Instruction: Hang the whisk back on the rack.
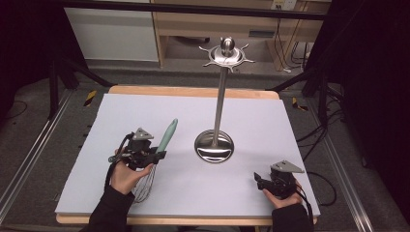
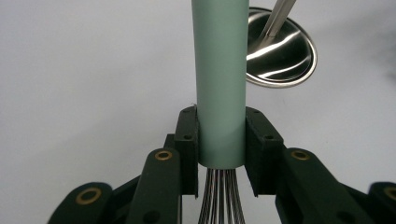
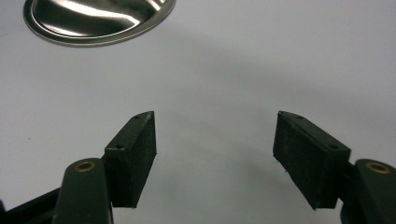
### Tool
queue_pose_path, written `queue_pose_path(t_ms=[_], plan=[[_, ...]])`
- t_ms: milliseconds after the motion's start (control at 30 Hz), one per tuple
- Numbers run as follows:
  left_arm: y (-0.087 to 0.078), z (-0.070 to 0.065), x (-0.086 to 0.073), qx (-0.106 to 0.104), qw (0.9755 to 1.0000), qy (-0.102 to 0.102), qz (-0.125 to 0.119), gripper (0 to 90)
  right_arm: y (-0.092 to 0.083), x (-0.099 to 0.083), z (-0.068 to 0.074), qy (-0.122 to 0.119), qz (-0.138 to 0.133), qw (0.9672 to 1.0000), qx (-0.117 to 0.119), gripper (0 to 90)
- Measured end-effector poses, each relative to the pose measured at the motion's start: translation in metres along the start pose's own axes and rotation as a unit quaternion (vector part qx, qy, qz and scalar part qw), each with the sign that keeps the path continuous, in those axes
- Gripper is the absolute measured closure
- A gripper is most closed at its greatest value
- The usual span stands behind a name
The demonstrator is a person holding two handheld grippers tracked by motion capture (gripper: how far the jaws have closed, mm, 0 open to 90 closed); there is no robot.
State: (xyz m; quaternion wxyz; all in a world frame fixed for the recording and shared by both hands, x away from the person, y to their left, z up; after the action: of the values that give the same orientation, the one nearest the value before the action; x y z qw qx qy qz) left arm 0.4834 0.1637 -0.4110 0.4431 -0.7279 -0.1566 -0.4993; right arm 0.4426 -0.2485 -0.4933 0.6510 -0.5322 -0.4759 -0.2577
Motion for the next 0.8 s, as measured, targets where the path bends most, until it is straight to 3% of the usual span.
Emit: queue_pose_path(t_ms=[133, 367, 633, 800], plan=[[-0.006, 0.001, 0.000, 0.008, 0.9999, 0.005, -0.012, 69.0, -0.001, 0.000, -0.001, 0.003, 0.000, 1.0000, 0.000, 30.4], [-0.026, 0.007, -0.004, 0.008, 0.9995, -0.009, -0.030, 69.0, -0.002, 0.000, 0.000, -0.002, -0.002, 1.0000, 0.001, 30.4], [-0.037, 0.008, -0.002, 0.010, 0.9989, -0.008, -0.046, 69.1, -0.003, -0.001, -0.001, -0.003, -0.002, 1.0000, 0.002, 30.4], [-0.048, 0.008, 0.003, 0.010, 0.9976, -0.010, -0.068, 69.1, -0.004, 0.000, -0.001, -0.002, -0.005, 1.0000, 0.001, 30.4]])
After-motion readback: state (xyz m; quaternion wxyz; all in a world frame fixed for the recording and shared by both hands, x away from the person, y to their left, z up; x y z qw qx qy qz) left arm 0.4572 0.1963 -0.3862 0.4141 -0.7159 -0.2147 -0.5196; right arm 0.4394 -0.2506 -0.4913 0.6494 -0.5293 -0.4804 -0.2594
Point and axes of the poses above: each handheld gripper's, and its own axes: y roughly forward along the jaws, x roughly out of its top, z roughly to its left, the point moved 3 cm from there along y, roughly forward along the jaws, and after that the axes turned 13 degrees about -z, right-handed, at the moved point
